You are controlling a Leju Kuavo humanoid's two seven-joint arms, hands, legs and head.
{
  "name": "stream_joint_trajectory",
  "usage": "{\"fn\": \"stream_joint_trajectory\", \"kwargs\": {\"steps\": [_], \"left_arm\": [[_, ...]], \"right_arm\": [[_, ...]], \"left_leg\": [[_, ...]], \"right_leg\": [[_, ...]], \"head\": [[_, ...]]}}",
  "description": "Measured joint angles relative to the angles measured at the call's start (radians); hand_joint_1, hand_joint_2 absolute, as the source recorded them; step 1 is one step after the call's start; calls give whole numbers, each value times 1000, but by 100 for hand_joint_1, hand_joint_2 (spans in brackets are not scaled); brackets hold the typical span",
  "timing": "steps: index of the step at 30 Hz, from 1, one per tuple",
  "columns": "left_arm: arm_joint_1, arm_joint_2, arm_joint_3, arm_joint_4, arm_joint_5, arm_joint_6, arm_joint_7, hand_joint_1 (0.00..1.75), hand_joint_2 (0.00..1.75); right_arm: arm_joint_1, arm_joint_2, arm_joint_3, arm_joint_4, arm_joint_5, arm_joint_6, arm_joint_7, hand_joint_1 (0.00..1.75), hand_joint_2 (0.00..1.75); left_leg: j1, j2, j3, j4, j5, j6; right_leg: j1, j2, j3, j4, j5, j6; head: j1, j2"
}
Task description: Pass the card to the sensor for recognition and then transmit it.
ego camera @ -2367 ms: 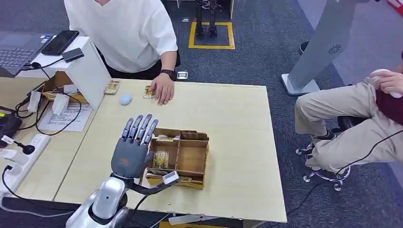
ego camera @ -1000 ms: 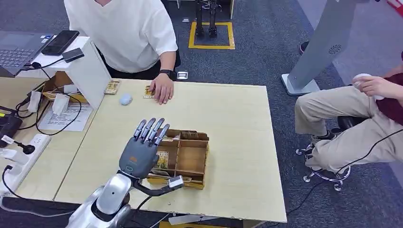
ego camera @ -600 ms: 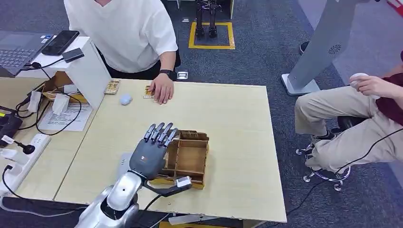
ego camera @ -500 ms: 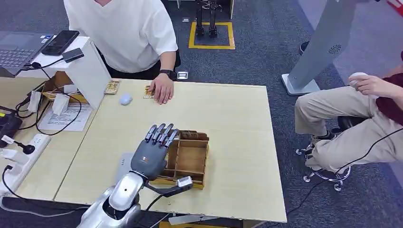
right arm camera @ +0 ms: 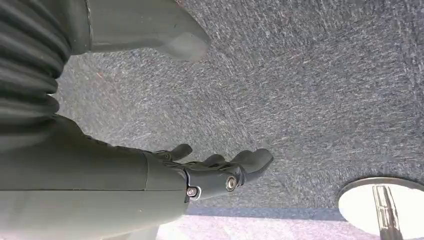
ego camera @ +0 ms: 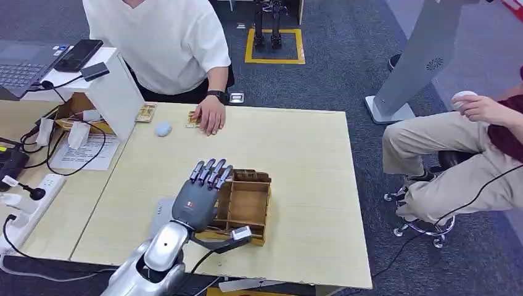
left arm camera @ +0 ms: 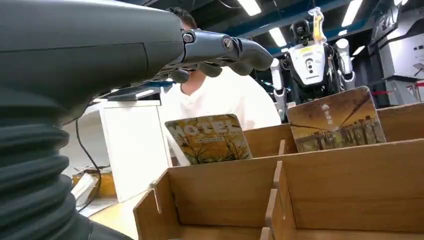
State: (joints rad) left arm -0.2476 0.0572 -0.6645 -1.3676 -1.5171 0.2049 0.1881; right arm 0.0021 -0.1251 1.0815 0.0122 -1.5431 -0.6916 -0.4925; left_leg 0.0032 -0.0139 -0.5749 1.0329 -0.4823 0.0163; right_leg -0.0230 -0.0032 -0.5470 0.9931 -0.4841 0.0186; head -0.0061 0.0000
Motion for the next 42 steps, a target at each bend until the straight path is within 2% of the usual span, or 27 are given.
{"fn": "stream_joint_trajectory", "kwargs": {"steps": [6, 8, 9, 28, 42], "left_arm": [[-1, -24, 0, 17, -5, 7, 22, 0, 175], [-1, -42, 0, 17, -27, 83, 71, 0, 175], [-1, -52, 1, 17, -28, 92, 81, 0, 175], [-2, -90, 13, 18, -29, 105, 95, 0, 175], [-38, -142, 46, 86, -29, 100, 115, 0, 175]], "right_arm": [[-1, 0, 7, 0, -1, 0, 9, 0, 175], [-2, 0, 17, 0, -4, 0, 10, 0, 175], [-2, 0, 22, 0, -4, 0, 10, 0, 175], [-15, 4, 29, 0, 7, 0, 22, 0, 175], [-27, 5, 50, 0, 11, 0, 37, 0, 175]], "left_leg": [[0, 0, 0, 0, 0, 0], [0, 0, 0, 0, 0, 0], [0, 0, 0, 0, 0, 0], [0, 0, 0, 0, 0, 0], [0, 0, 0, 0, 0, 0]], "right_leg": [[0, 0, 0, 0, 0, 0], [0, 0, 0, 0, 0, 0], [0, 0, 0, 0, 0, 0], [0, 0, 0, 0, 0, 0], [0, 0, 0, 0, 0, 0]], "head": [[0, 0], [0, 0], [0, 0], [0, 0], [0, 0]]}}
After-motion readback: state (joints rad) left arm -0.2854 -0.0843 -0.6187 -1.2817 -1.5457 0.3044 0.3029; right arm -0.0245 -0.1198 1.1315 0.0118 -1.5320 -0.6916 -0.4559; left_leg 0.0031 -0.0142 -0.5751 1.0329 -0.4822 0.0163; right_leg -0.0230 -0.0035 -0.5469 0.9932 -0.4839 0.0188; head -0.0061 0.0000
